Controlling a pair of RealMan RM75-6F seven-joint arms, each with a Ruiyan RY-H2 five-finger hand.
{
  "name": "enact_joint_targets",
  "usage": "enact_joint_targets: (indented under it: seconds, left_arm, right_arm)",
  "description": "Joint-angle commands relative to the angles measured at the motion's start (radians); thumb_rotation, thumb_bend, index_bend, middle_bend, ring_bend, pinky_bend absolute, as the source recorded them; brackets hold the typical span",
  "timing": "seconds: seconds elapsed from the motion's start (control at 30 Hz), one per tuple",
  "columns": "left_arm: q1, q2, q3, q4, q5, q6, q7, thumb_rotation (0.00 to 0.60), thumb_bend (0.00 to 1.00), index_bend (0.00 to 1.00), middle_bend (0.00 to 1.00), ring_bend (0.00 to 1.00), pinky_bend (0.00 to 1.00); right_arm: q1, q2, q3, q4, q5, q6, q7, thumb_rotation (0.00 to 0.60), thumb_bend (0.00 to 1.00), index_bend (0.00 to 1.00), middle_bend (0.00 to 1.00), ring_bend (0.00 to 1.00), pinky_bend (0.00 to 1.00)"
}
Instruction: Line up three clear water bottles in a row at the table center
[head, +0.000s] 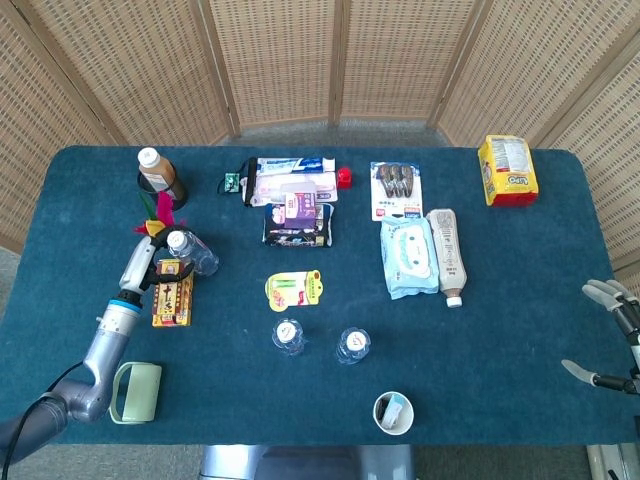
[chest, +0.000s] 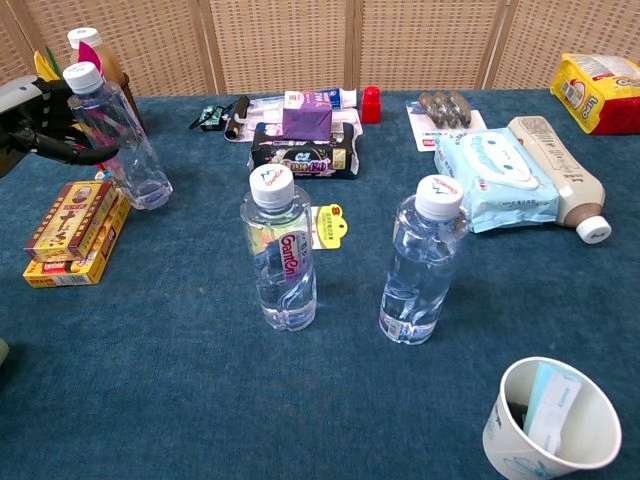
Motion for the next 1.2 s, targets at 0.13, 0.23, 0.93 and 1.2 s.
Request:
enact_joint_targets:
  seconds: [0.13, 0.23, 0.93, 1.2]
  left_arm:
    - [0.007, 0.027, 0.007, -0.043, 0.02, 0.011, -0.01, 0.6, 0.34, 0.36, 0.45, 0.36, 0.43]
    - [0.01, 0.055, 0.017, -0.087, 0.038, 0.013, -0.032, 0.6, 0.33, 0.36, 0.45, 0.36, 0.43]
    - [-0.031, 0.37, 0.193, -0.392, 0.285, -0.016, -0.12, 0.6, 0.33, 0.36, 0.45, 0.36, 0.43]
    - [-0.041, 0.318, 0.223, -0.393, 0.317, -0.004, -0.053, 0.6, 0.33, 0.36, 0.45, 0.36, 0.43]
  right_arm:
    - [-0.001, 0.0, 0.002, -0.003, -0.003, -0.004, -0.005, 0.6, 0.14, 0.15, 0.14, 0.09, 0.08]
    - [-0.002, 0.001, 0.004, -0.006, -0.005, -0.005, -0.008, 0.6, 0.14, 0.15, 0.14, 0.09, 0.08]
    - [-0.003, 0.002, 0.014, -0.028, -0.012, -0.013, -0.039, 0.6, 0.14, 0.15, 0.14, 0.09, 0.08]
    - [-0.002, 0.004, 0.017, -0.027, -0.007, -0.022, -0.035, 0.6, 0.14, 0.15, 0.14, 0.09, 0.08]
